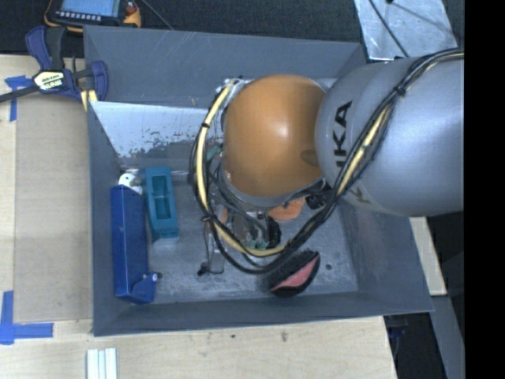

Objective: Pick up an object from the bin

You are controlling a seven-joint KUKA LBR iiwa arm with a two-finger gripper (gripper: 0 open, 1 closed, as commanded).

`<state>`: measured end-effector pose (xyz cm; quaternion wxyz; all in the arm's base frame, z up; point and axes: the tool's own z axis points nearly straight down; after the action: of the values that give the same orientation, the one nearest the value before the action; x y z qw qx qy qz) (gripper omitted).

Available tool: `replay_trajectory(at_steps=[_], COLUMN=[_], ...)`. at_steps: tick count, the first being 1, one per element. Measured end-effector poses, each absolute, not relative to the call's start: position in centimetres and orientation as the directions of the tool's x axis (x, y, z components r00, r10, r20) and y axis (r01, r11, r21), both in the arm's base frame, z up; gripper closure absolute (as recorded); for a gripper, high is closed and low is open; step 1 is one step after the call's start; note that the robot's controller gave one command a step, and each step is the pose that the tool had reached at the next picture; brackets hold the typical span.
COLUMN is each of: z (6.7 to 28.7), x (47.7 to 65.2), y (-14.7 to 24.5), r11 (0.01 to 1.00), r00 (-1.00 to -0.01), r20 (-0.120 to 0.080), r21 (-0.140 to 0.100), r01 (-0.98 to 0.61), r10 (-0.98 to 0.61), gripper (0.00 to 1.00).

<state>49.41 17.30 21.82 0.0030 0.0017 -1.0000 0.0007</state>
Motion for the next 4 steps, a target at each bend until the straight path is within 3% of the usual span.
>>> replay_trajectory(at_steps=[1, 2, 3, 4], z=[22.3, 19.7, 18.8, 18.9], x=[49.6, 53.4, 55.3, 55.3], y=[17.2, 13.0, 15.4, 15.9], r11=[1.0, 0.999, 0.999, 0.999], r00=[-1.0, -0.999, -0.999, -0.999], r20=[-0.002, -0.007, -0.005, -0.005], r21=[0.001, 0.004, 0.001, 0.002], r01=[0.0, -0.035, -0.035, -0.036], r10=[0.0, -0.035, -0.035, -0.036], gripper=[0.0, 0.0, 1.0, 1.0])
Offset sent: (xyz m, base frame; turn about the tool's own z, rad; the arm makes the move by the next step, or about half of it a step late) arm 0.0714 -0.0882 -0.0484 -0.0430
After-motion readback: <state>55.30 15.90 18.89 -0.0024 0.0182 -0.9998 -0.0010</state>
